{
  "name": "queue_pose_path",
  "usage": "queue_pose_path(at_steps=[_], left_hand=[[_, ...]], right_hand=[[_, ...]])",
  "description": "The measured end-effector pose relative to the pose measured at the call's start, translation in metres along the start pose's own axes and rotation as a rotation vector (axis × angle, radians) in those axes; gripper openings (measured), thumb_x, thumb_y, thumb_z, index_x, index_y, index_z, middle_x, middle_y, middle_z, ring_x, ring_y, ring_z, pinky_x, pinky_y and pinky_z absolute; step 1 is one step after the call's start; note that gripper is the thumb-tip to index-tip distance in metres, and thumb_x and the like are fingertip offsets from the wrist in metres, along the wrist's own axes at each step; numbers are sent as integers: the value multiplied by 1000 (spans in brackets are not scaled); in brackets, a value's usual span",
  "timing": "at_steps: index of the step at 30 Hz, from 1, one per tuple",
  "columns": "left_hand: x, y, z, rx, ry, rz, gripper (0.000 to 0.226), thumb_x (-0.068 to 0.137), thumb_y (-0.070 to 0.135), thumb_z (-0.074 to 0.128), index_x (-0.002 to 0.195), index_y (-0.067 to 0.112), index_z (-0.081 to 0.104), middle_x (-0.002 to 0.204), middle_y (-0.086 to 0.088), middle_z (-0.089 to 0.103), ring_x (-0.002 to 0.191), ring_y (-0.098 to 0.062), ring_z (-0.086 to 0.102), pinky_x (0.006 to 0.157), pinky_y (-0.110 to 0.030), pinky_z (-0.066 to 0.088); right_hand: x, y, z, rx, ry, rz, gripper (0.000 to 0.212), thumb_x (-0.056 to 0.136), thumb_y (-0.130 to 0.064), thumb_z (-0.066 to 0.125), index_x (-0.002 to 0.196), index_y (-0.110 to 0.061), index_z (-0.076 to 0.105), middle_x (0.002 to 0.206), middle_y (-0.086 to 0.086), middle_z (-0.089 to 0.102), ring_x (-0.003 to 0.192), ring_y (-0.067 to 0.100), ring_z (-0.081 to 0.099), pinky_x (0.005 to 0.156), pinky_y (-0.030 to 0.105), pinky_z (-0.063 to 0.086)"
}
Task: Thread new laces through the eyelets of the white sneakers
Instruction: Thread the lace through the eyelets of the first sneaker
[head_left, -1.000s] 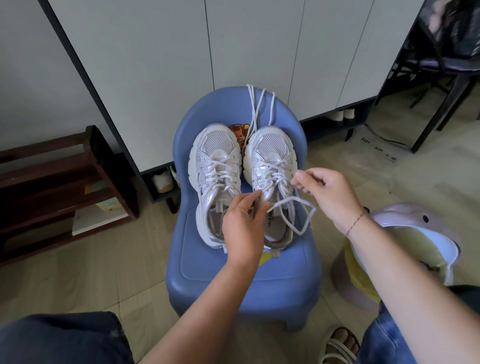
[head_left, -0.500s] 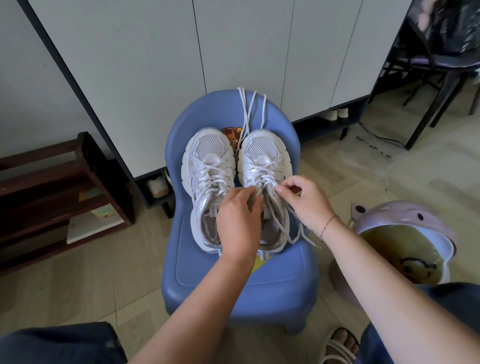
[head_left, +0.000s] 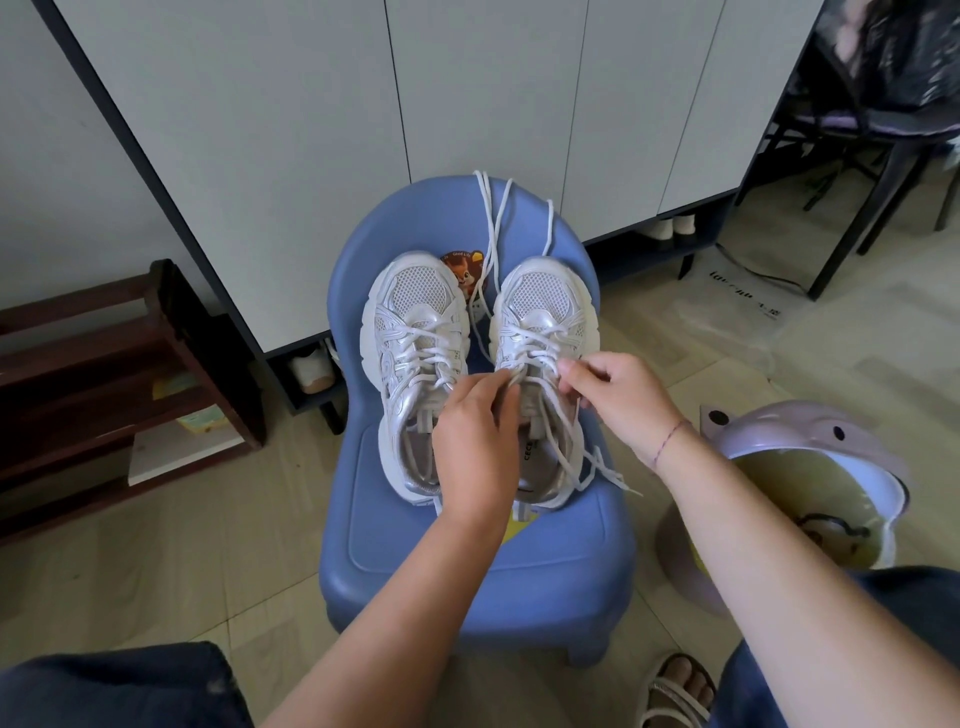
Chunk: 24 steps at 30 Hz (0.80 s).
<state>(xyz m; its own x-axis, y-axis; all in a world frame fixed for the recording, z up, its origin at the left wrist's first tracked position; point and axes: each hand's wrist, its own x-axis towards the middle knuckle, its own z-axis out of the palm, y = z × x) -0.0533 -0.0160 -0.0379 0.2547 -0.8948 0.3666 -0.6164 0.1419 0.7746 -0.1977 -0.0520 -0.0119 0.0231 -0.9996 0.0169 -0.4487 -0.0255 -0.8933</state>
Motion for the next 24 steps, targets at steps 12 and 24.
queue_pose_path(at_steps=[12,24], left_hand=[[0,-2,0,-6,24,5,22,95,19,57,113,12,69,104,6,65,84,-2,54,74,-6,33],[-1,4,3,-97,9,-70,22,92,22,63,111,13,69,103,8,64,91,-8,60,84,-21,46]], right_hand=[[14,-4,6,-110,116,-50,15,95,-25,52,85,-15,58,72,-8,57,65,2,51,55,13,35],[-1,5,3,152,30,-40,4,81,-20,72,82,-23,71,81,-6,70,71,2,61,74,19,51]])
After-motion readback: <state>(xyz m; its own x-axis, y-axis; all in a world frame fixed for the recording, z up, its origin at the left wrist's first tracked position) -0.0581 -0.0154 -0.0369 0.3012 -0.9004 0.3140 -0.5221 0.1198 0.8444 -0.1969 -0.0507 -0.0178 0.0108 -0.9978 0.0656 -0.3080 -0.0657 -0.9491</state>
